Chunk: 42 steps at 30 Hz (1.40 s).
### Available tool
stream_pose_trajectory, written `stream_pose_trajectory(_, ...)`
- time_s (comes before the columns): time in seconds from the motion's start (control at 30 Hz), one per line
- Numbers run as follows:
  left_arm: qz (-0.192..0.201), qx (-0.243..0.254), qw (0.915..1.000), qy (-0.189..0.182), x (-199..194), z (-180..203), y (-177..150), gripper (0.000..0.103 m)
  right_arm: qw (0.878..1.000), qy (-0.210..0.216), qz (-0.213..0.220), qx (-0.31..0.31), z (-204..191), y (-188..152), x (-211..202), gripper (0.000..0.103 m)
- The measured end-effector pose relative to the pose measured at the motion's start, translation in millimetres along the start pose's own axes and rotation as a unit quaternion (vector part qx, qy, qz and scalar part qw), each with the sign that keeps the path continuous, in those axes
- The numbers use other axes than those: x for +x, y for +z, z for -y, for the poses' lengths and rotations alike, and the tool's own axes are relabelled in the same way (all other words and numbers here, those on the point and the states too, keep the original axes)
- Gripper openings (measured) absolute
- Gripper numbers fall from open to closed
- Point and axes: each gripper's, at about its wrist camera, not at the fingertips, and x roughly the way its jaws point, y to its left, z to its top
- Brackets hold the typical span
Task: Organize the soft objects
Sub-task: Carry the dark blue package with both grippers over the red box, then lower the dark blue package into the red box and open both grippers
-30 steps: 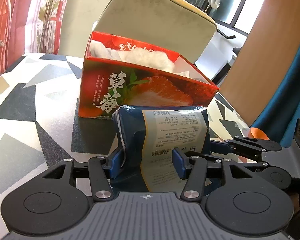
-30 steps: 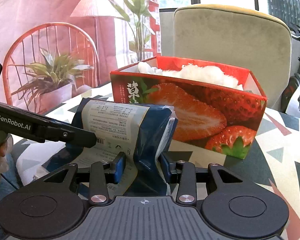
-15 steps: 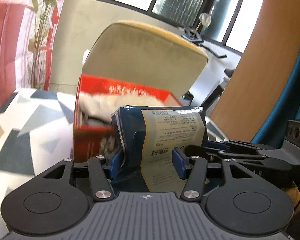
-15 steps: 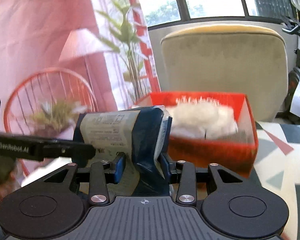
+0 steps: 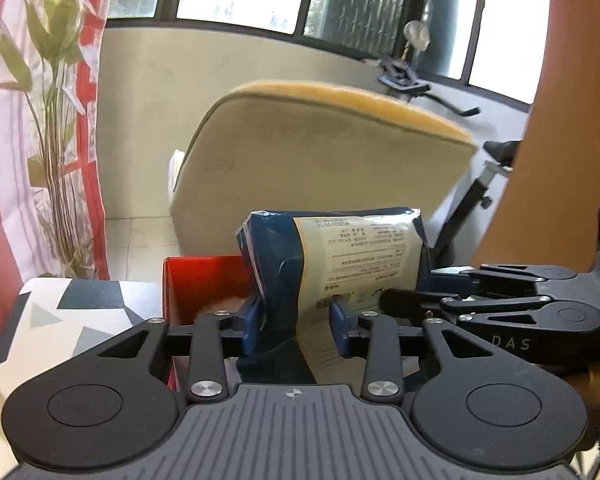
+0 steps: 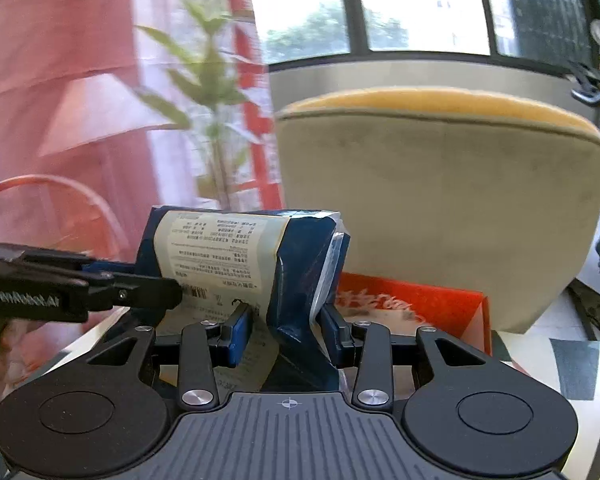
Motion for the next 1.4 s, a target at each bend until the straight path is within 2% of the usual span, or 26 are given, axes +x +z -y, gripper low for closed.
stream_pose_trajectory(0.07,-0.013,-0.003,0.9999,0.008,22.4,-7.6,-0.5,0.032,1.000,-0.014,-0.012,0.003,6.7,2.7,22.2,0.035)
stream_pose_trajectory(0.27,-0.074,0.019,0.9968,0.024,64.6,-13.5,-19.4,0.032,0.996,-0.039,-0.075,-0.011,9.7,-18.0,73.6,0.035)
stream_pose_trajectory(0.43,-0.128,0.060,0.9898,0.018,86.7,-12.0,-25.3,0.032,0.992,-0.038,-0.118,0.014,14.5,-24.3,87.4,0.034)
stream_pose_trajectory(0.53,-0.146,0.074,0.9862,0.021,92.8,-10.4,-24.9,0.032,0.983,-0.037,-0.179,0.029,17.0,-25.7,101.9,0.035)
stream_pose_trajectory(0.67,-0.172,0.063,0.9830,0.011,96.8,-17.6,-25.2,0.032,0.973,-0.037,-0.227,0.030,14.4,-25.5,117.4,0.035)
stream_pose_trajectory(0.87,-0.183,0.082,0.9796,0.019,100.9,-10.6,-27.7,0.032,0.965,-0.040,-0.257,0.025,12.4,-27.3,126.5,0.035)
stream_pose_trajectory(1.0,-0.173,0.074,0.9819,0.017,98.3,-13.0,-27.2,0.033,0.964,-0.043,-0.262,0.030,15.1,-27.7,128.3,0.036)
stream_pose_trajectory(1.07,-0.161,0.075,0.9839,0.015,91.3,-14.2,-27.5,0.047,0.964,-0.051,-0.258,0.029,14.6,-27.3,124.2,0.038)
stream_pose_trajectory(1.13,-0.145,0.077,0.9864,0.008,81.4,-13.0,-27.8,0.055,0.968,-0.063,-0.241,0.023,12.8,-25.4,116.5,0.045)
stream_pose_trajectory(1.23,-0.117,0.079,0.9898,0.017,65.5,-10.5,-25.9,0.075,0.974,-0.078,-0.214,0.013,8.8,-21.7,102.2,0.052)
stream_pose_trajectory(1.27,-0.110,0.074,0.9911,0.017,59.8,-10.7,-24.8,0.081,0.974,-0.083,-0.208,0.009,6.9,-20.4,96.9,0.058)
stream_pose_trajectory(1.33,-0.096,0.061,0.9934,0.018,48.3,-11.6,-23.4,0.087,0.976,-0.101,-0.195,-0.008,2.7,-18.5,85.7,0.068)
stream_pose_trajectory(1.4,-0.084,0.054,0.9946,0.027,38.6,-11.4,-23.1,0.092,0.976,-0.120,-0.183,-0.021,-0.3,-16.7,73.8,0.084)
